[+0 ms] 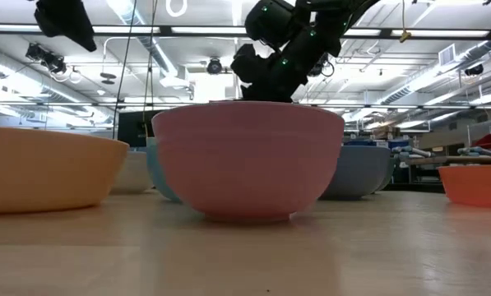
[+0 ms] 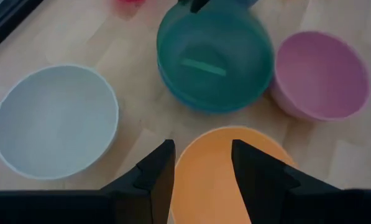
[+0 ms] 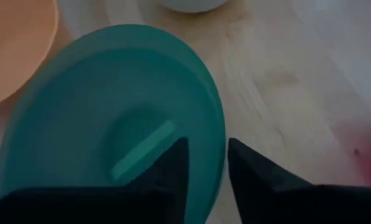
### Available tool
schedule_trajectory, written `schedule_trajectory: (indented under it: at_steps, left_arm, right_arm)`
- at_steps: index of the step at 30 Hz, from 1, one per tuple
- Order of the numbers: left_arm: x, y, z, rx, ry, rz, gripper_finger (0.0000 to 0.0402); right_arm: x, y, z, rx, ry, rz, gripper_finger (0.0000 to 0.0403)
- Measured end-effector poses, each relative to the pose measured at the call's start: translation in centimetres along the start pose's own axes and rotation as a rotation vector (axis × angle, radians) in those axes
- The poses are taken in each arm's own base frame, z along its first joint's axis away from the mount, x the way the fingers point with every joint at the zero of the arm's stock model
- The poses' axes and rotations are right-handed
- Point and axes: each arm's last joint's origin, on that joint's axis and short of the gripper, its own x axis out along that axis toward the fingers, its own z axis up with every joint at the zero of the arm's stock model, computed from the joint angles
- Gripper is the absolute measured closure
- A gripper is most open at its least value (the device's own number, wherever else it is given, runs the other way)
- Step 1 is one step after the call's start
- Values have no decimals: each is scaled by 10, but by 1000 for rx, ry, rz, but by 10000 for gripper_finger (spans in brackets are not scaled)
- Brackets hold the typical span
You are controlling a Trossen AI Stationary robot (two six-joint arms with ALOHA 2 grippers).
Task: Nest bowls inside each other
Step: Stack the dark green bowl on top of the light blue bowl
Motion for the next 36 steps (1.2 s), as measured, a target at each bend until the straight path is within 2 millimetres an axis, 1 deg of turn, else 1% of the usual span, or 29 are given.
schedule_trajectory:
  at_steps: [6,11,15,17,20,25,29,36]
  left_arm:
    - [9,-7,0,18,33,34,234]
    - [11,-8,0,23,39,39,234]
    - [11,-8,0,24,40,40,234]
    - [11,-8,0,23,39,37,234]
    - [11,-8,0,23,40,37,234]
    - [11,-8,0,26,40,36,234]
    - [11,-8,0,25,40,36,234]
    - [11,-9,0,22,35,31,234]
  right_arm:
    - [-2,1,0,5,6,7,244]
    - [-18,4,5,1,-39,-18,232]
    - [-33,5,11,-45,-97,-94,242]
    - [-36,4,11,-49,-99,-109,252]
    - [-34,3,7,-49,-57,-122,268]
    - [-34,3,6,-50,-47,-130,285]
    - [-34,3,5,-33,-34,-122,290]
    - [-28,4,-7,-6,-2,-106,291]
